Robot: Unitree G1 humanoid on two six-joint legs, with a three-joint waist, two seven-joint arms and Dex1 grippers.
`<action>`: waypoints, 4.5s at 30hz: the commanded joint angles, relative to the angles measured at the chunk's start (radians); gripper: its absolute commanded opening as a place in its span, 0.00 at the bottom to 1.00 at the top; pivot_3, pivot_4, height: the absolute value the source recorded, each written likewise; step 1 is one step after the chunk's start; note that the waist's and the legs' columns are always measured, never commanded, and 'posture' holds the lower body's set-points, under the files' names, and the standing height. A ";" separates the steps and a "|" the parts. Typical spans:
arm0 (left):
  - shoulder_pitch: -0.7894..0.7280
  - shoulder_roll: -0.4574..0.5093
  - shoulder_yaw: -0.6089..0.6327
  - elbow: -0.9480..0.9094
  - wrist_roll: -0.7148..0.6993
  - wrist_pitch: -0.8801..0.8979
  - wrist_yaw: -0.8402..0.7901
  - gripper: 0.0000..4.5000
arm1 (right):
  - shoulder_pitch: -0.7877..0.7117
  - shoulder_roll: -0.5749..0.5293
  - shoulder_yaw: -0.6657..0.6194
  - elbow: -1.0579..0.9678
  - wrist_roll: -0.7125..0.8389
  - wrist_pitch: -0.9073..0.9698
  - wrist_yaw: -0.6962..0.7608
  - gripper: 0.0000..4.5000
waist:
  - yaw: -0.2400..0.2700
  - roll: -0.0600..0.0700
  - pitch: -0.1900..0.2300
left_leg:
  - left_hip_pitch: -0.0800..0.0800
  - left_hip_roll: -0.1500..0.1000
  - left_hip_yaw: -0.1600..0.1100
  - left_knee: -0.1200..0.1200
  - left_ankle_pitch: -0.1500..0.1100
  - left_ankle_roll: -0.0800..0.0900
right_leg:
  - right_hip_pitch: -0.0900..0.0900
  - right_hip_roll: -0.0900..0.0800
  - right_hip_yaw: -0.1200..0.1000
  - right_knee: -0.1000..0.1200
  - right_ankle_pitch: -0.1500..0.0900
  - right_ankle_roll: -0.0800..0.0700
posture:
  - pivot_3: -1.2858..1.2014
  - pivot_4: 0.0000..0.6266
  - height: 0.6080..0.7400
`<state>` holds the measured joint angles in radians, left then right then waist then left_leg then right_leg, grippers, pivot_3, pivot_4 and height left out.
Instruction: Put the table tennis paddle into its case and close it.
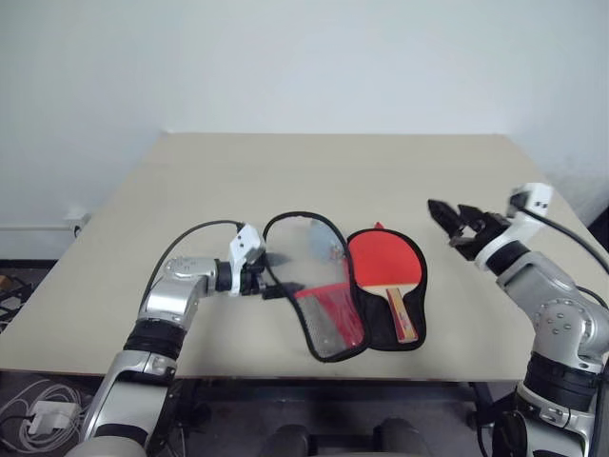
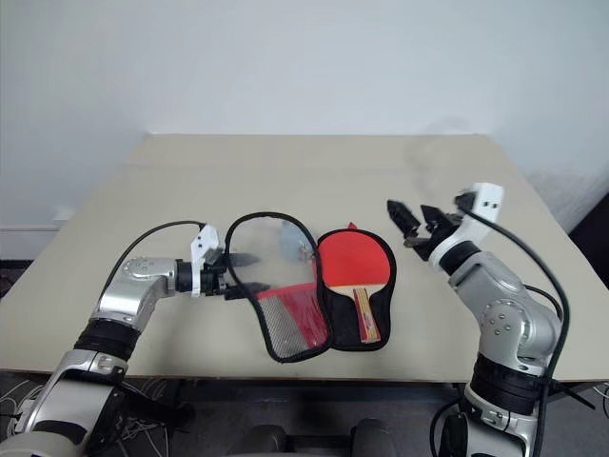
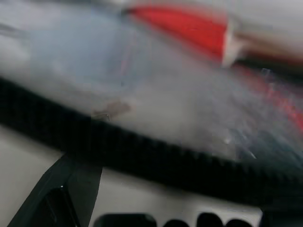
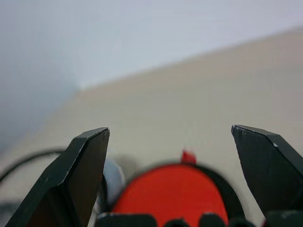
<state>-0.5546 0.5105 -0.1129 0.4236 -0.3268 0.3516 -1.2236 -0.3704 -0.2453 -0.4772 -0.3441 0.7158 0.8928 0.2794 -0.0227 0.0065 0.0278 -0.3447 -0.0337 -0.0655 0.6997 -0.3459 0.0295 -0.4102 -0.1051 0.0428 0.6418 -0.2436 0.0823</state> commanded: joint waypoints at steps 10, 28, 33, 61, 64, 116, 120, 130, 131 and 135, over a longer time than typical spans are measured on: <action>-0.043 -0.236 -0.075 -0.185 -0.098 0.254 0.052 1.00 | -0.025 -0.040 -0.059 -0.066 0.168 -0.080 -0.091 0.99 | 0.000 0.000 0.000 | 0.001 0.000 0.000 0.001 0.000 0.000 | 0.002 0.000 0.001 0.000 0.000 0.000 | 0.52 0.00 0.82; 0.060 -0.110 -0.089 -0.368 -0.079 0.457 0.183 1.00 | 0.214 -0.311 0.237 -0.008 -0.045 -0.107 0.148 0.99 | 0.003 0.000 0.000 | 0.001 0.000 0.001 0.001 0.000 0.000 | 0.002 0.000 0.001 -0.001 0.000 0.000 | 0.52 0.00 0.82; 0.110 -0.106 -0.066 -0.439 -0.138 0.587 0.230 1.00 | 0.188 -0.277 0.250 0.039 -0.086 -0.137 0.126 0.99 | 0.005 0.000 0.000 | 0.001 0.000 0.001 0.002 0.000 0.000 | 0.002 0.000 0.001 -0.002 0.000 0.000 | 0.52 0.00 0.82; -0.153 -0.537 0.012 -0.018 -0.203 0.966 0.460 0.80 | 0.164 -0.218 0.225 0.095 -0.176 -0.143 0.052 1.00 | 0.031 0.000 0.000 | 0.001 -0.003 0.000 0.005 0.000 0.000 | 0.006 -0.002 0.001 -0.002 0.000 0.000 | 0.52 0.00 0.82; -0.147 -0.532 0.014 -0.011 -0.200 0.969 0.472 0.57 | 0.160 -0.215 0.218 0.109 -0.180 -0.144 0.039 1.00 | 0.031 0.000 0.000 | 0.001 -0.003 0.000 0.005 0.000 0.000 | 0.005 -0.002 0.001 -0.001 0.000 0.000 | 0.52 0.00 0.82; 0.014 -0.160 -0.155 -0.311 -0.800 1.204 0.671 0.01 | 0.186 -0.192 0.243 0.038 -0.215 -0.124 0.009 1.00 | 0.023 0.000 0.000 | 0.000 -0.003 0.000 0.004 0.000 0.000 | 0.002 -0.002 0.003 0.000 0.000 0.000 | 0.52 0.00 0.82; 0.021 -0.171 -0.111 -0.308 -0.777 1.245 0.667 0.29 | 0.175 -0.197 0.251 0.052 -0.215 -0.120 0.015 1.00 | 0.024 0.000 0.000 | 0.000 -0.003 0.000 0.004 0.000 0.000 | 0.002 -0.002 0.003 0.000 0.000 0.000 | 0.52 0.00 0.82; 0.056 0.041 -0.059 -0.501 -0.714 1.040 0.388 0.53 | 0.181 -0.185 0.294 -0.028 -0.142 -0.094 0.094 1.00 | 0.017 0.001 0.000 | 0.000 -0.002 0.001 0.003 0.000 -0.001 | 0.001 -0.001 0.003 -0.001 0.000 0.000 | 0.52 0.00 0.82; 0.057 0.068 -0.052 -0.510 -0.694 0.991 0.351 0.53 | 0.195 -0.183 0.311 -0.049 -0.131 -0.091 0.113 1.00 | 0.017 0.001 0.000 | 0.000 -0.002 0.001 0.002 0.001 -0.001 | 0.001 -0.001 0.003 0.000 0.000 0.000 | 0.52 0.00 0.82; 0.024 0.136 -0.032 -0.483 -0.622 0.864 0.248 0.53 | 0.237 -0.172 0.379 -0.075 -0.137 -0.089 0.146 1.00 | 0.023 0.000 0.000 | 0.001 -0.002 0.001 0.002 0.001 -0.001 | 0.002 -0.001 0.002 -0.002 0.000 0.000 | 0.52 0.00 0.82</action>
<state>-0.4932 0.6385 -0.1704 -0.0586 -0.9757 1.2740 -0.9275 -0.1342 -0.4158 -0.1056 -0.3845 0.5680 0.8095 0.4101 0.0005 0.0068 0.0276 -0.3440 -0.0359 -0.0646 0.7020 -0.3453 0.0286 -0.4075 -0.1063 0.0452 0.6400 -0.2440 0.0819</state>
